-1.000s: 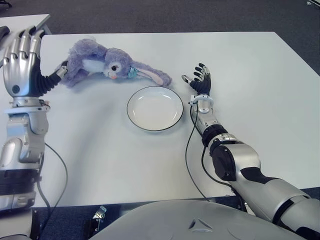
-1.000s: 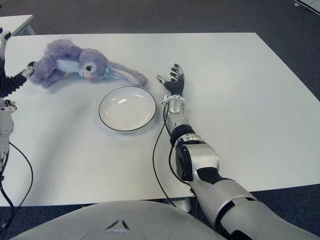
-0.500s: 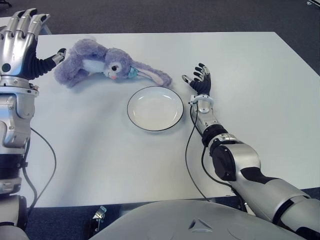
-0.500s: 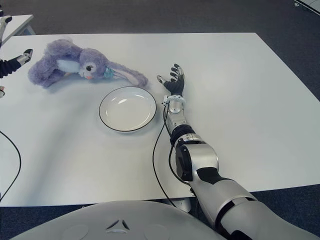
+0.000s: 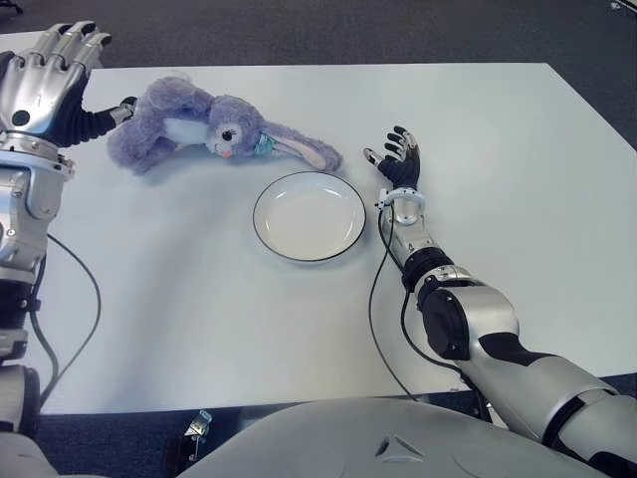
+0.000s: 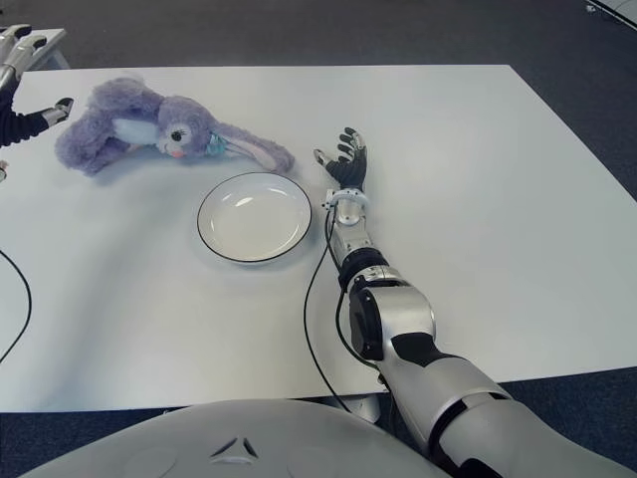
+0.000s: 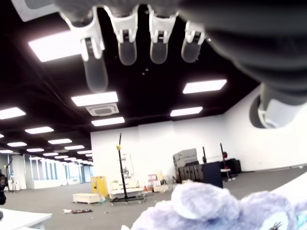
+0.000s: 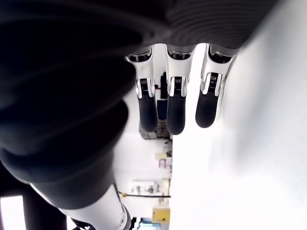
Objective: Put the doll into the plate.
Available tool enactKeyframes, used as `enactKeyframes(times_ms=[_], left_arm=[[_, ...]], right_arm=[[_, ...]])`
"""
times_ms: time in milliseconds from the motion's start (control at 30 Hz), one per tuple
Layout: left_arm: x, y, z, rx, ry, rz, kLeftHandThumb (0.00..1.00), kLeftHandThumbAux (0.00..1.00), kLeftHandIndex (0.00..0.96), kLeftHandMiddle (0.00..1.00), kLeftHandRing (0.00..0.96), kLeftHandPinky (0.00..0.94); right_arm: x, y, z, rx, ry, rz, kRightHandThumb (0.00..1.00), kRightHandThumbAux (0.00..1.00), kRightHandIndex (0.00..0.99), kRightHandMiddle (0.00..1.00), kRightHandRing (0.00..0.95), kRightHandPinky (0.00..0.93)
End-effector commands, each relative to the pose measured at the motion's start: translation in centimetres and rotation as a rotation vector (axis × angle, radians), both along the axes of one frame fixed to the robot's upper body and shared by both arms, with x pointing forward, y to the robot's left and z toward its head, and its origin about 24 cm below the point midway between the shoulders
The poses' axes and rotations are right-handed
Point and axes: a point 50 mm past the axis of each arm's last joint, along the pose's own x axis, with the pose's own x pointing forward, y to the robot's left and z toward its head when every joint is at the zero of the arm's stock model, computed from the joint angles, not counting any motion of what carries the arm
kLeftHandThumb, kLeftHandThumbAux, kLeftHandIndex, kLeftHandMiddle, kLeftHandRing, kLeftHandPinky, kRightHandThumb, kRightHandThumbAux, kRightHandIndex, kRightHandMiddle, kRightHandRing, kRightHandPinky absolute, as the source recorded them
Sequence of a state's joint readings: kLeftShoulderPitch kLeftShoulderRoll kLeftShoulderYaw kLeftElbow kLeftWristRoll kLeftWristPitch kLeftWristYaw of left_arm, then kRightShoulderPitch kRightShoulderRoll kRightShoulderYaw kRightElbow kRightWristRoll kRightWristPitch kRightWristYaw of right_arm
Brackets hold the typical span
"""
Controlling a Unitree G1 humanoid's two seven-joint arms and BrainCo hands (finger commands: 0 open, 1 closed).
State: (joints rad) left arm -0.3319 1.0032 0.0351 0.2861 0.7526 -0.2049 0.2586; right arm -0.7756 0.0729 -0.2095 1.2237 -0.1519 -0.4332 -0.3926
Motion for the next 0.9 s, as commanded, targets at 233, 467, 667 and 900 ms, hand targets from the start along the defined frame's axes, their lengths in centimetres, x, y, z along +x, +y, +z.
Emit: enactKeyframes(times_ms=[233, 467, 667, 900], left_arm=[[1.7, 0.2, -0.1, 0.088, 0.099, -0.019, 0.315, 0.359, 0.000, 0.000, 0.044, 0.092], [2.7, -0.1, -0.4, 0.111, 0.138, -0.048, 0.289, 0.368, 0.000, 0.017, 0.030, 0.039], [3.4, -0.6, -0.7, 0.093, 0.152, -0.071, 0.291, 0.374, 0.000, 0.017, 0.020, 0.027], [4.2, -1.0, -0.9, 0.074, 0.188, -0.083, 0.304, 0.381, 0.000, 0.001, 0.007, 0.028]], right_arm=[[-7.6, 1.5, -10.4, 0.065, 0.505, -0.002, 0.224, 0.923, 0.151, 0.213, 0.216, 0.231], [-7.6, 1.6, -10.4, 0.069, 0.507, -0.002, 0.239, 0.923, 0.150, 0.215, 0.220, 0.238], [-7.7, 1.6, -10.4, 0.070, 0.508, -0.005, 0.245, 0.921, 0.154, 0.220, 0.223, 0.241], [-7.7, 1.6, -10.4, 0.068, 0.507, -0.005, 0.239, 0.920, 0.156, 0.223, 0.226, 0.241]])
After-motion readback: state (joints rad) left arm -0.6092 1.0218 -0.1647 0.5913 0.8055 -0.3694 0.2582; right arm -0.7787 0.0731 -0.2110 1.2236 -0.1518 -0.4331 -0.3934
